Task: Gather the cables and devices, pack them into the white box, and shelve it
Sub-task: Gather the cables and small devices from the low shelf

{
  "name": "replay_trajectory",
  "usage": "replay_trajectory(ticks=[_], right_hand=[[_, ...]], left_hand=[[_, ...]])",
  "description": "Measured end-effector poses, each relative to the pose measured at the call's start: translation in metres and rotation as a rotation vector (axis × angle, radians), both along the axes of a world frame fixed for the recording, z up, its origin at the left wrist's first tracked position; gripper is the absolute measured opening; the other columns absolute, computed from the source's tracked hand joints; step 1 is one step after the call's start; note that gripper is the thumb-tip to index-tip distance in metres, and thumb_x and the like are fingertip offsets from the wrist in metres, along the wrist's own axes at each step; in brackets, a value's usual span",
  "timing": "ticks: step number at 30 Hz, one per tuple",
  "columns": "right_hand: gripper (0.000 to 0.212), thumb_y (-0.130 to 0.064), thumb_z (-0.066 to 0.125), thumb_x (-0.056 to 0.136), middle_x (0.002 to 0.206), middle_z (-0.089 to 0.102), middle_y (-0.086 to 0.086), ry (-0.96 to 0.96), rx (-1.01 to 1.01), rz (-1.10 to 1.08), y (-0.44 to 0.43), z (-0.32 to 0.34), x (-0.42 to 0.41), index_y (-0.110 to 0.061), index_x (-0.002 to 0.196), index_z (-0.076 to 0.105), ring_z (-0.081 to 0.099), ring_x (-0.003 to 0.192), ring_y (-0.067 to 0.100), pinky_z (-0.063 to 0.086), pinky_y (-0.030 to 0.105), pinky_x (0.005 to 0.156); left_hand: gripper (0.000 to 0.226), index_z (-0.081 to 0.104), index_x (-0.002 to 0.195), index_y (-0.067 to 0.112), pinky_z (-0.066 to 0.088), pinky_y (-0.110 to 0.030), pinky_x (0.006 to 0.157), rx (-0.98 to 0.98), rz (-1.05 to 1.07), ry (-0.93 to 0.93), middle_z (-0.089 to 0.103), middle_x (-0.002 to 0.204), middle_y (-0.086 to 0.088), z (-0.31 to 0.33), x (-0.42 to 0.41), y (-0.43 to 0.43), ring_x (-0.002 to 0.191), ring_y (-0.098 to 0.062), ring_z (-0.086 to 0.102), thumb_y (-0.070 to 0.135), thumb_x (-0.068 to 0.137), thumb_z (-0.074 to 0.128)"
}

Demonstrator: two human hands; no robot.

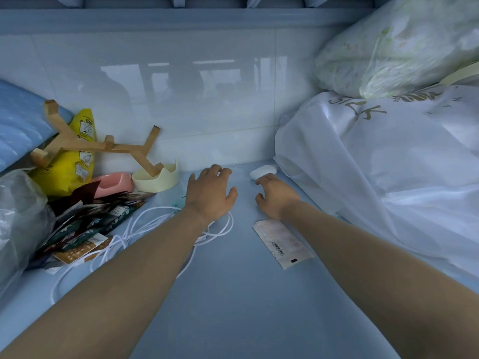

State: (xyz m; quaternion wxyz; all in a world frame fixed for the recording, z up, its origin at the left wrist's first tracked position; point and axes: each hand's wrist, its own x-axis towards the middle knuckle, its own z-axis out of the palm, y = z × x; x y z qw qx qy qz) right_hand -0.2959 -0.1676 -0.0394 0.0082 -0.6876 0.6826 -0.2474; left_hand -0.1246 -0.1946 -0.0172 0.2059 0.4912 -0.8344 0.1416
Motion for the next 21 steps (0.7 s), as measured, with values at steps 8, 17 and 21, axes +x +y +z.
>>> replay_trajectory(ticks=[8, 17, 21], right_hand=[[0.046, -0.03, 0.048, 0.09, 0.14, 0.036, 0.007, 0.037, 0.055, -0.008, -0.036, 0.001, -0.002, -0.009, 0.131, 0.04, 0.044, 0.121, 0.027, 0.042, 0.04, 0.096], [0.059, -0.045, 0.025, 0.095, 0.157, -0.001, 0.003, 0.174, 0.236, 0.004, -0.069, -0.008, -0.011, -0.02, 0.145, 0.009, -0.003, 0.142, 0.023, 0.011, 0.051, 0.114], [0.055, -0.038, 0.032, 0.094, 0.153, 0.018, 0.005, 0.068, 0.117, 0.022, -0.062, -0.013, -0.012, -0.018, 0.144, 0.018, 0.012, 0.14, 0.023, 0.021, 0.044, 0.112]], left_hand=[[0.04, 0.046, 0.128, 0.016, 0.041, -0.045, 0.093, 0.045, 0.004, 0.102, 0.051, 0.13, -0.007, -0.002, -0.01, -0.022, 0.115, -0.028, 0.049, 0.035, 0.094, 0.037], [0.044, 0.041, 0.133, 0.019, 0.035, -0.041, 0.095, 0.092, 0.015, -0.044, 0.045, 0.135, -0.005, -0.013, 0.0, -0.039, 0.118, -0.025, 0.046, 0.037, 0.093, 0.038], [0.037, 0.052, 0.122, 0.022, 0.038, -0.038, 0.09, 0.242, 0.045, -0.086, 0.051, 0.124, -0.004, -0.015, 0.005, -0.035, 0.11, -0.025, 0.05, 0.037, 0.091, 0.04]])
